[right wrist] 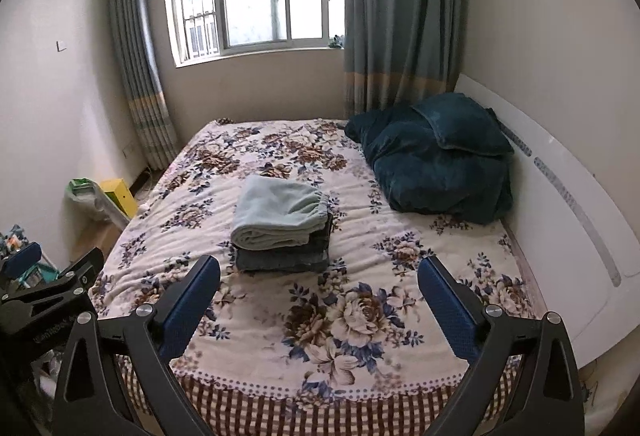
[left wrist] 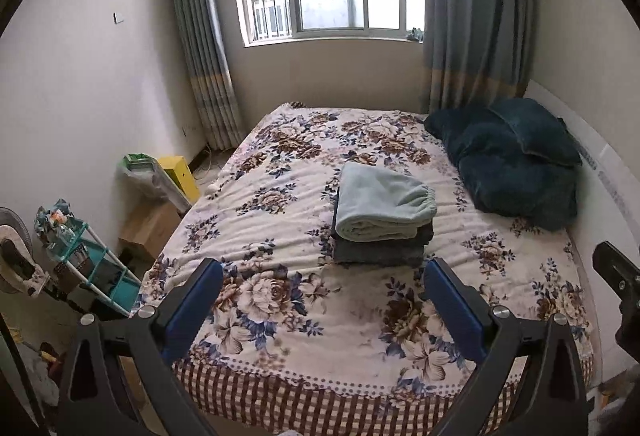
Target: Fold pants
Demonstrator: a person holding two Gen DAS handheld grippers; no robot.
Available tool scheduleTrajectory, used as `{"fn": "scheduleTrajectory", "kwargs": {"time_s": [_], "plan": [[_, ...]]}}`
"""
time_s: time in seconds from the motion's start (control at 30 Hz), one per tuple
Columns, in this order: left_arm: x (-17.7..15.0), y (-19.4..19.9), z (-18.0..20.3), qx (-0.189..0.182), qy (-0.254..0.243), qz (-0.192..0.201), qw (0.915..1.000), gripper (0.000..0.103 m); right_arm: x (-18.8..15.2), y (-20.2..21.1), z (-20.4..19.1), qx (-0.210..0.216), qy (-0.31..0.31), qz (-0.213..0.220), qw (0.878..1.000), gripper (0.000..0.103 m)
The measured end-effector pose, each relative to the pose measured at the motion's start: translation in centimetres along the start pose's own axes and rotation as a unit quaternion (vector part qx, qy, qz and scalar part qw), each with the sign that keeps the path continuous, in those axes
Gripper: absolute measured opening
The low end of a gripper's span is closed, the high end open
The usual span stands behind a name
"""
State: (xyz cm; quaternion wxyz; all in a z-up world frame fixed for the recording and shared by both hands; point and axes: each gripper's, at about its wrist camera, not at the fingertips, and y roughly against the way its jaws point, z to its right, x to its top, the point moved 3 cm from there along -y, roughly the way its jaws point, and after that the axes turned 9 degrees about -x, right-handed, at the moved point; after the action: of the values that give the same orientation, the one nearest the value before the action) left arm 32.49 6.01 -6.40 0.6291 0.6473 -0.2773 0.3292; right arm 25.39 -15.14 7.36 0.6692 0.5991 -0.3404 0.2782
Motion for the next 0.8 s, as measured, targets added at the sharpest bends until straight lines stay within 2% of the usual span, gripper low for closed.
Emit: {"fn": "scheduleTrajectory", "kwargs": {"time_s": [0.3, 0.8], "plan": [[1.4, -3.6, 0.4, 0.010, -0.013, -0.013, 0.9998, 0.103, 0.8, -6.2, -1.2, -0.014, 0.001, -0.032, 0.999, 0.101], [2.1, -5.7, 0.2, -0.010, -0.010, -0.017, 0.9998, 0.103, 0.4, -9.3, -2.4, -0.014, 0.004, -0.043, 0.999, 0.101]]}}
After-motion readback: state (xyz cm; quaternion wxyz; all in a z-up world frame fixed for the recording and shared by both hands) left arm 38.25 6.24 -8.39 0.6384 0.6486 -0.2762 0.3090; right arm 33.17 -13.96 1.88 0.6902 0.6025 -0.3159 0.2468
